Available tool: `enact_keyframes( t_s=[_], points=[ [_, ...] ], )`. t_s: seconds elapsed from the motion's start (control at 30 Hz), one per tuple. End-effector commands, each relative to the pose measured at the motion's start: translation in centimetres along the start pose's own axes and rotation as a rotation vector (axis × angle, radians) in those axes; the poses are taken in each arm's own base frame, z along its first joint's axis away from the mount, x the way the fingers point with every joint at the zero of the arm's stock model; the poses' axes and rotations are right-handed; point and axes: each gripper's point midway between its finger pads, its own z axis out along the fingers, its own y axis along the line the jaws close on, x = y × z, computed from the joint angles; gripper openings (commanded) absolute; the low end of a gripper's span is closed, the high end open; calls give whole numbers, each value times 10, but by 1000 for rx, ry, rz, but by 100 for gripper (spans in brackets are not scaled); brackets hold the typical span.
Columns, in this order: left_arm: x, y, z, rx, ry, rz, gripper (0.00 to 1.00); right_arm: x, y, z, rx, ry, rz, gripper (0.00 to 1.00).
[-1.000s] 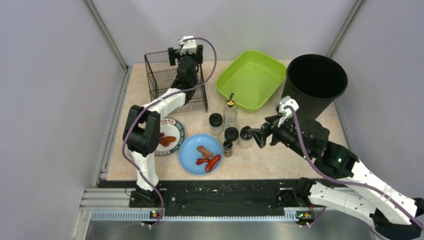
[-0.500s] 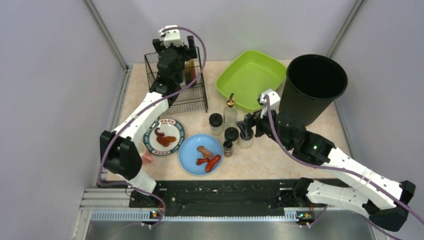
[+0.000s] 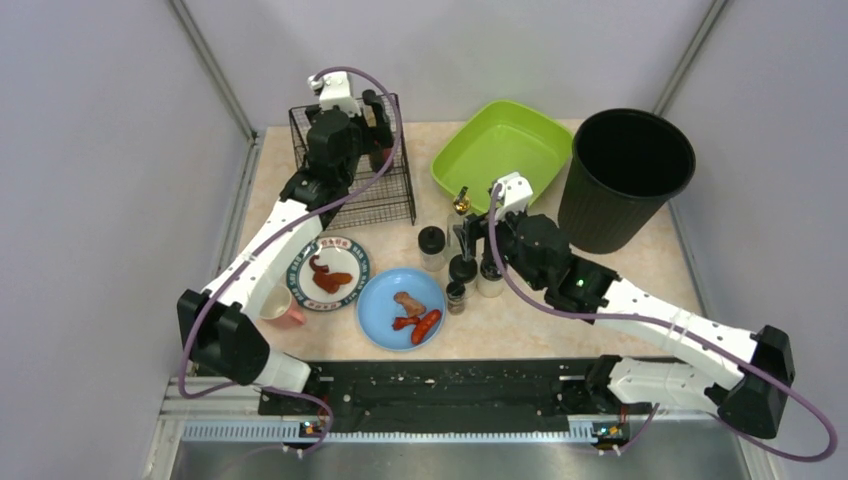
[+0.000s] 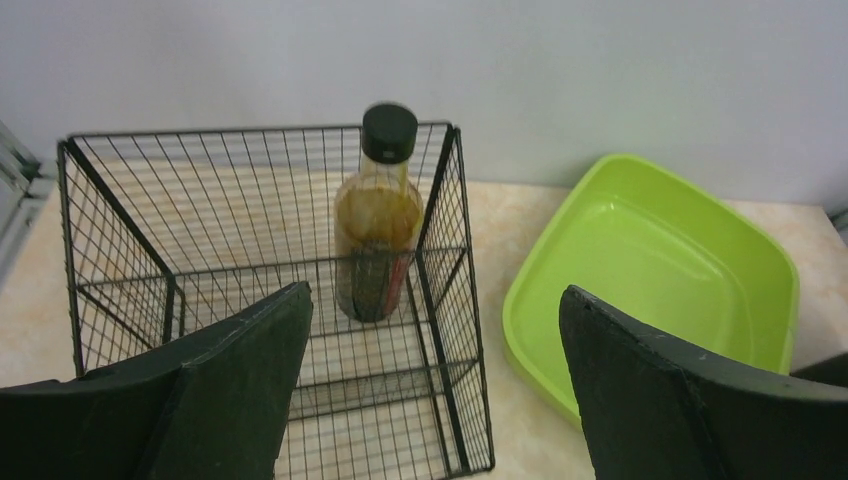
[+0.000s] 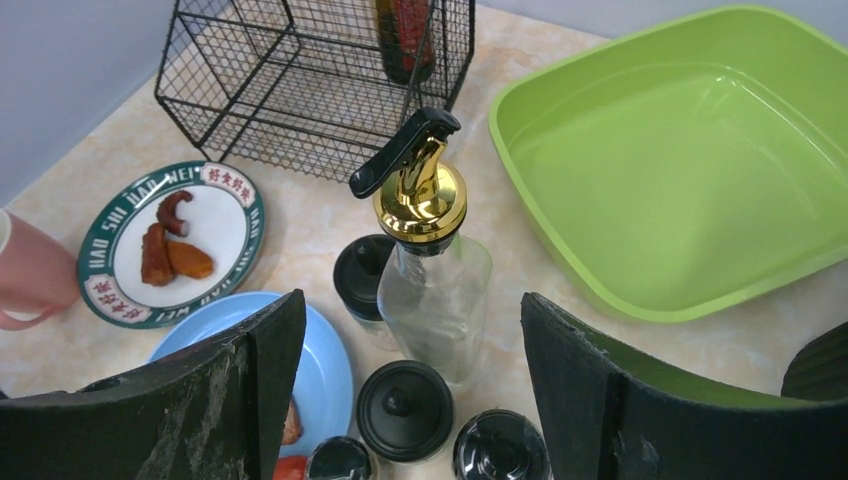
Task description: Clear the kitchen counter
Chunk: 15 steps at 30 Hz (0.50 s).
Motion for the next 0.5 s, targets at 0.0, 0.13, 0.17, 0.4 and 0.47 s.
enact_keyframes(
  t_s=[0.0, 0.13, 0.17, 0.4, 0.47],
  points=[
    [5, -4, -23, 44, 47, -94, 99, -15, 0, 13, 29, -95, 19, 77],
    [21, 0, -31, 39, 88, -111, 99, -8, 0, 25, 40, -103, 21, 77],
    [25, 0, -33, 42, 98, -118, 99, -5, -1, 27, 47, -100, 19, 76],
    [56, 6, -50, 48, 155, -152, 98, 5, -4, 42, 59, -126, 19, 75],
    [66, 8, -56, 56, 170, -152, 98, 7, -6, 47, 62, -134, 18, 74]
  ],
)
